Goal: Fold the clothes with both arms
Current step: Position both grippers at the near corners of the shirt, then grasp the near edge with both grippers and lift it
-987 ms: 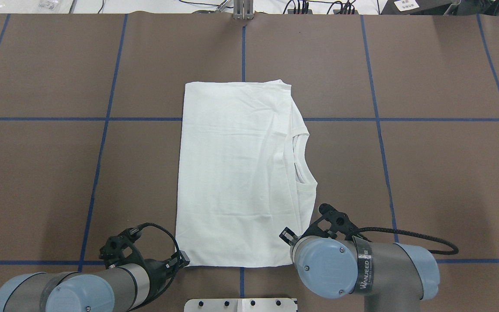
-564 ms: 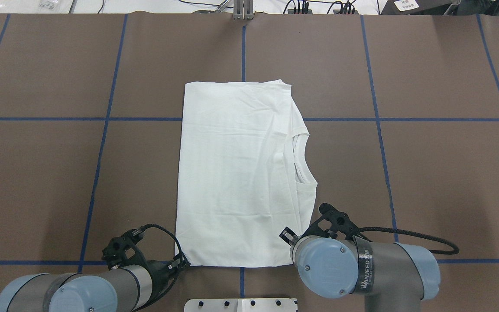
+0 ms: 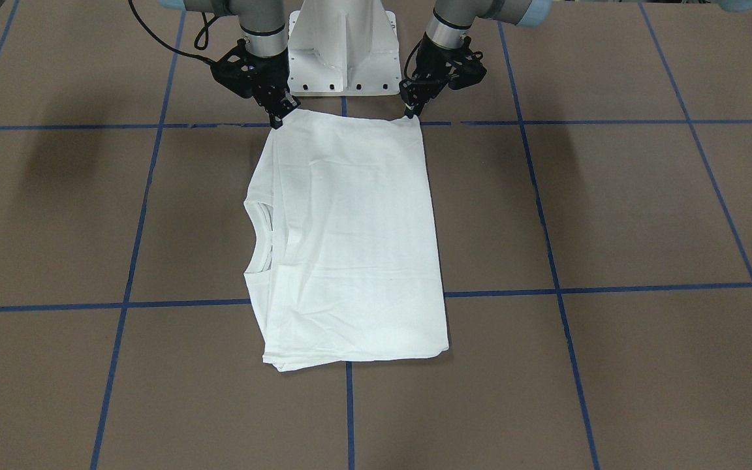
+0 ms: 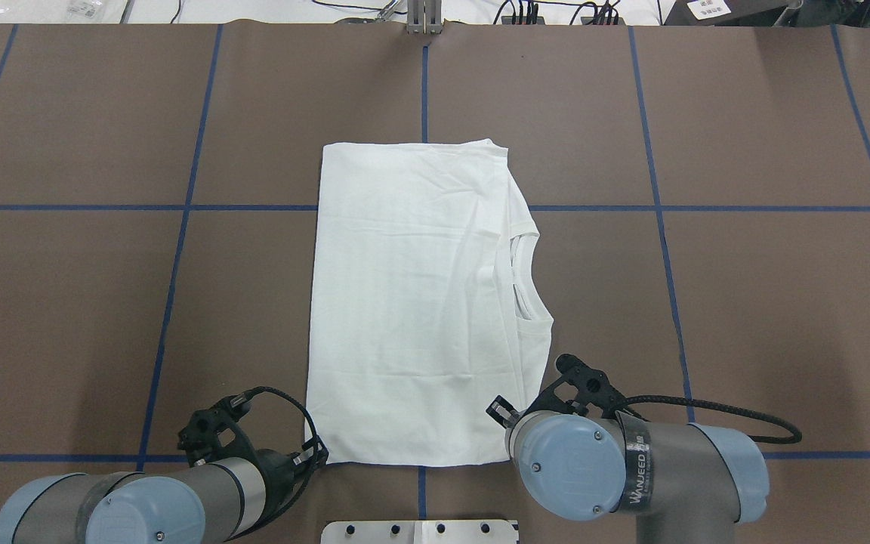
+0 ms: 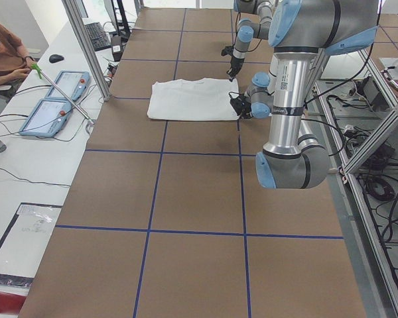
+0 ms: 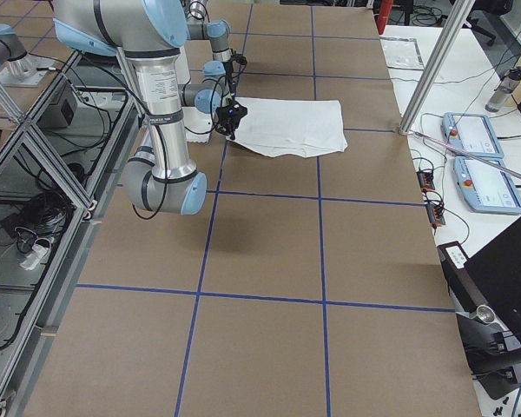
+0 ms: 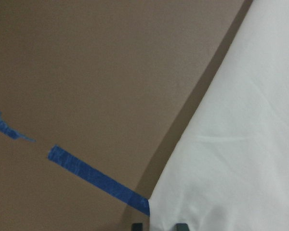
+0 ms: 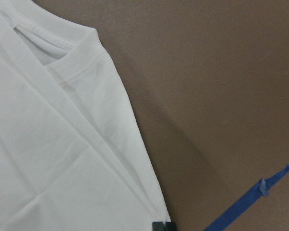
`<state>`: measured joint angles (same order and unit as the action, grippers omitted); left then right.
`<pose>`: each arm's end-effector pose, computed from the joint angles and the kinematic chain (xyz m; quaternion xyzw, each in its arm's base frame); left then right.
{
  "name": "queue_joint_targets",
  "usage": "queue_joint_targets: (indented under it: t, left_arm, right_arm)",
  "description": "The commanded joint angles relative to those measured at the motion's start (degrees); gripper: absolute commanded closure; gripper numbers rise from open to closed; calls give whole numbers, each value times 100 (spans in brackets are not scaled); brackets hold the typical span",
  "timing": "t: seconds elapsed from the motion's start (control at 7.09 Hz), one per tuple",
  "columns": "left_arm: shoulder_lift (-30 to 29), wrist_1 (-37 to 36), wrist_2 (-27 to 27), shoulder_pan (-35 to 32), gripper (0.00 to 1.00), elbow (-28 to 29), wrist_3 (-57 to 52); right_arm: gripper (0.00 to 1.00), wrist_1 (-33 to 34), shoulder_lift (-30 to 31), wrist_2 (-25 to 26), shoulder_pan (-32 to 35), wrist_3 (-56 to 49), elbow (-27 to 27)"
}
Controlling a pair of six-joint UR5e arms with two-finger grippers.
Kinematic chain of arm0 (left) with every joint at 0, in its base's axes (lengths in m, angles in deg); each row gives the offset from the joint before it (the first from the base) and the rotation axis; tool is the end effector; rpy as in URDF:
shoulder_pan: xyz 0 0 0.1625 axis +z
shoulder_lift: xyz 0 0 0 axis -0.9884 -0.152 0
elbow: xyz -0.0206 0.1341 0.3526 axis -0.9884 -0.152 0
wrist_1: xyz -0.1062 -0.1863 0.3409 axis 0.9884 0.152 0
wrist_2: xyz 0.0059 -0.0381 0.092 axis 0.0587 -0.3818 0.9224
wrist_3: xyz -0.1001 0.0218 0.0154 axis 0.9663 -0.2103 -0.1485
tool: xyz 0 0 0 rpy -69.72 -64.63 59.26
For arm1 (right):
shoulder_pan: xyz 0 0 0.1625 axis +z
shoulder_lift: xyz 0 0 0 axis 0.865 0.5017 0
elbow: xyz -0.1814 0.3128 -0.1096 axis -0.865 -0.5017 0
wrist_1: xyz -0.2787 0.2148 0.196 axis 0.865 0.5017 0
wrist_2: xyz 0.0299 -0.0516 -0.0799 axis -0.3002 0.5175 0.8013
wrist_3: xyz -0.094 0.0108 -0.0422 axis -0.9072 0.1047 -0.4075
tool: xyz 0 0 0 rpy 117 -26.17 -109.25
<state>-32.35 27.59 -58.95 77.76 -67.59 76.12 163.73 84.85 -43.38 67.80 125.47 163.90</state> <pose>0.5093 -0.1798 0.2729 -0.0572 0.5013 -0.2911 0.8128 -0.5148 -0.2129 0.2403 -0.0569 -0.3555 0.3571 0.8619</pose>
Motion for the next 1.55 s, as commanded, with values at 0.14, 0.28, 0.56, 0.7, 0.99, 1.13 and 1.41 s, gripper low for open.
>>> queue_joint_targets:
  t: [0.14,0.28,0.56,0.7,0.99,1.13,1.41]
  left_arm:
    - [-21,0,-9,-63,100,-296,-33]
    - [22,-44,0,-11,100,-559,-24]
    - [-4,-341,18,321,100,-999,19]
    - [-30,-473,105,341,100,-1228,89]
    - [-248,-501,88,-60,100,-1484,-76]
    - [-650,-640,62,-689,100,-1328,-764]
    - [-1468,-940,-349,-1851,100,-392,-1751]
  right_arm:
    - [100,4,12,0,0,0,47]
    - [100,22,47,9,-78,9,177]
    - [100,22,485,61,-429,261,669]
    - [100,30,478,79,-448,299,775]
    - [100,31,426,18,171,273,1074]
    - [100,31,338,-52,628,177,1145]
    - [100,-39,-406,-796,1858,-838,211]
